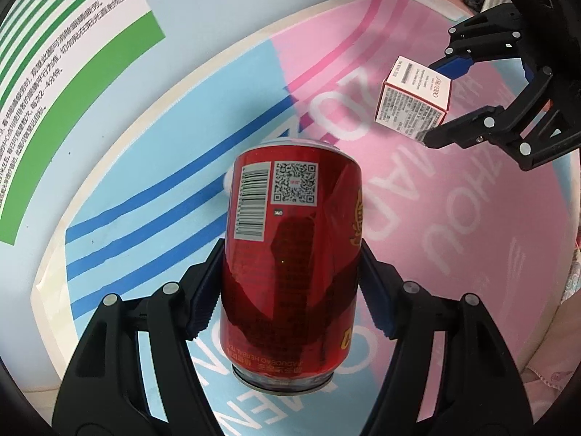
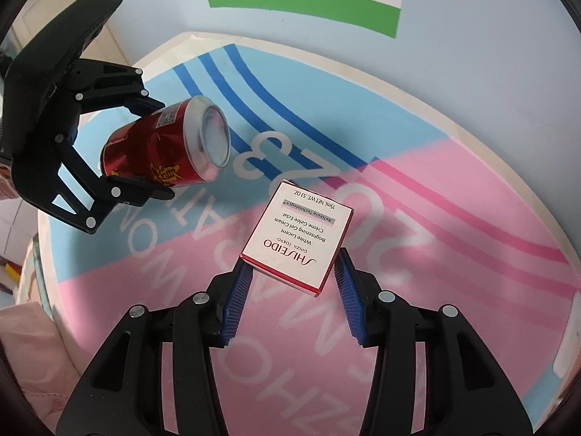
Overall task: Collect trash
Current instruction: 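Carry the red can and white box with both tools over the wastebasket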
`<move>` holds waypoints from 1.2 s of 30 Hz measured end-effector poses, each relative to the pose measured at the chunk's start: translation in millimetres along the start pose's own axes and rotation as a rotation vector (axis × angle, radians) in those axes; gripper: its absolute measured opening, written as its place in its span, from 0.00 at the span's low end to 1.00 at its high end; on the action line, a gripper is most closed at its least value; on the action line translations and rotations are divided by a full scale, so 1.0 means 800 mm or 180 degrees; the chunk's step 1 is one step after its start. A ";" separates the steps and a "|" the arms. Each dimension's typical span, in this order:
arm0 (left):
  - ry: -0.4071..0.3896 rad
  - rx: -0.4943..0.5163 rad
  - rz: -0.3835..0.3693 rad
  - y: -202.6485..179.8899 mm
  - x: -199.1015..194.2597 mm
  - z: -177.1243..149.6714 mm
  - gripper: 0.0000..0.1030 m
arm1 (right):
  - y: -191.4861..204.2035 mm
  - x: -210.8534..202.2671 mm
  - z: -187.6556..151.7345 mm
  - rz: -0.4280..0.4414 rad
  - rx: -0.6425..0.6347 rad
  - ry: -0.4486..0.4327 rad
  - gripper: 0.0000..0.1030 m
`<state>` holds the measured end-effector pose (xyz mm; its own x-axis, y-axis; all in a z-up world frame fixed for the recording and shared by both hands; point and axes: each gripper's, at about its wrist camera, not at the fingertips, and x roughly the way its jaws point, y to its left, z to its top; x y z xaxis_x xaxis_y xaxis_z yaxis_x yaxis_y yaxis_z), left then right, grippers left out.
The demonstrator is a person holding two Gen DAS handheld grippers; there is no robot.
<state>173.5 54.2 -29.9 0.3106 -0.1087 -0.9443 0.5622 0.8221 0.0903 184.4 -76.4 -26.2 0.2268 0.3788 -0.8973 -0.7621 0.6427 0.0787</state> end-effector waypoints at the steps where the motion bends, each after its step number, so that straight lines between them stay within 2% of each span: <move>1: -0.0007 0.0029 0.0008 -0.003 -0.001 0.000 0.64 | 0.006 0.002 0.002 -0.0014 0.0020 -0.0006 0.46; 8: -0.0120 0.0292 -0.0044 -0.036 -0.019 -0.003 0.64 | 0.022 -0.031 -0.039 -0.0181 0.0225 -0.0055 0.46; 12: -0.0185 0.0458 -0.0156 -0.061 -0.025 -0.008 0.64 | 0.031 -0.053 -0.068 -0.0292 0.0396 -0.0095 0.46; 17: -0.0217 0.0819 -0.0256 -0.107 -0.031 -0.012 0.64 | 0.047 -0.084 -0.116 -0.0461 0.0664 -0.0173 0.46; 26: -0.0290 0.1557 -0.0495 -0.207 -0.031 -0.008 0.64 | 0.078 -0.137 -0.236 -0.0793 0.1392 -0.0230 0.46; 36: -0.0376 0.2363 -0.0843 -0.347 -0.039 -0.001 0.64 | 0.116 -0.196 -0.377 -0.1144 0.2213 -0.0240 0.46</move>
<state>7.3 -170.5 -25.7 0.1511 -0.3410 -0.9279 0.9795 0.1780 0.0941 -104.7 -277.1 -9.1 0.4468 0.0969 -0.8894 -0.0855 0.9942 0.0653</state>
